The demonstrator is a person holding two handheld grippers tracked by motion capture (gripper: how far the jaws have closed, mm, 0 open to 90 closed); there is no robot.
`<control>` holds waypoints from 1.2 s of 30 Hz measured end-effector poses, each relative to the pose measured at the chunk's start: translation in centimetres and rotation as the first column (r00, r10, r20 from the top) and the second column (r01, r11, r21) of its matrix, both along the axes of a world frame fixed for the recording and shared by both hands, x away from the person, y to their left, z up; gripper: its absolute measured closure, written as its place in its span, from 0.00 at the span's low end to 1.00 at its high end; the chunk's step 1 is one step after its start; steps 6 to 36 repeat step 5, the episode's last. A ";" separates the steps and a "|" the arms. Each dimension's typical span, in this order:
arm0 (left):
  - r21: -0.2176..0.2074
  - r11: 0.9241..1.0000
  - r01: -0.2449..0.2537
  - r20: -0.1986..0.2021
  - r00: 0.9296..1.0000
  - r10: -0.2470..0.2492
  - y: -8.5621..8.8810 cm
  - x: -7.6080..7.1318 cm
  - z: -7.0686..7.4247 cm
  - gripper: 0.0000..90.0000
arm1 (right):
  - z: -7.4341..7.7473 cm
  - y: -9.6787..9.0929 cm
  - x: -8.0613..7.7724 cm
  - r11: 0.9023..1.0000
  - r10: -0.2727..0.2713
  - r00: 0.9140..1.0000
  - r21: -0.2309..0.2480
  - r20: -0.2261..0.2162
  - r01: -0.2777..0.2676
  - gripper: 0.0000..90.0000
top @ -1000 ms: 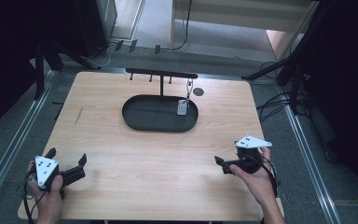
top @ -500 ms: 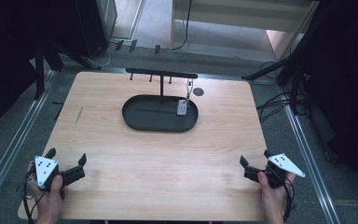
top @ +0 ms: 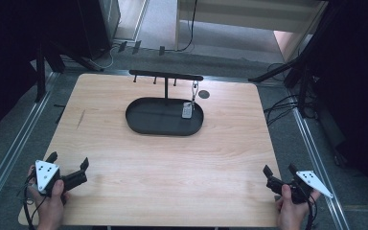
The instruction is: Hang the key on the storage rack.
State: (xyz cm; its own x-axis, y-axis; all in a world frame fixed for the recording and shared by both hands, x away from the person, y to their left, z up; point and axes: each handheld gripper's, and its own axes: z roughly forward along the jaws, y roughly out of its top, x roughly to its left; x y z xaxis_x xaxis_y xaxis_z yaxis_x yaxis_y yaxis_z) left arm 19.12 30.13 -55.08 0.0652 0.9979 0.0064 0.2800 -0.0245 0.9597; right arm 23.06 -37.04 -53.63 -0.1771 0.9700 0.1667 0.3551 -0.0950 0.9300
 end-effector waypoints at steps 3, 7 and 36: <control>0.001 1.000 0.000 0.001 1.000 0.000 0.0 0.0 0.0 0.00 | 0.0 0.0 0.0 1.000 -0.004 1.000 0.002 0.003 0.004 0.00; 0.001 1.000 0.000 0.002 1.000 0.000 0.0 0.0 0.0 0.00 | 0.0 0.1 0.0 1.000 -0.003 1.000 -0.005 0.006 0.003 0.00; 0.001 1.000 0.000 0.002 1.000 0.000 0.0 0.0 0.0 0.00 | 0.0 0.1 0.0 1.000 -0.003 1.000 -0.005 0.006 0.003 0.00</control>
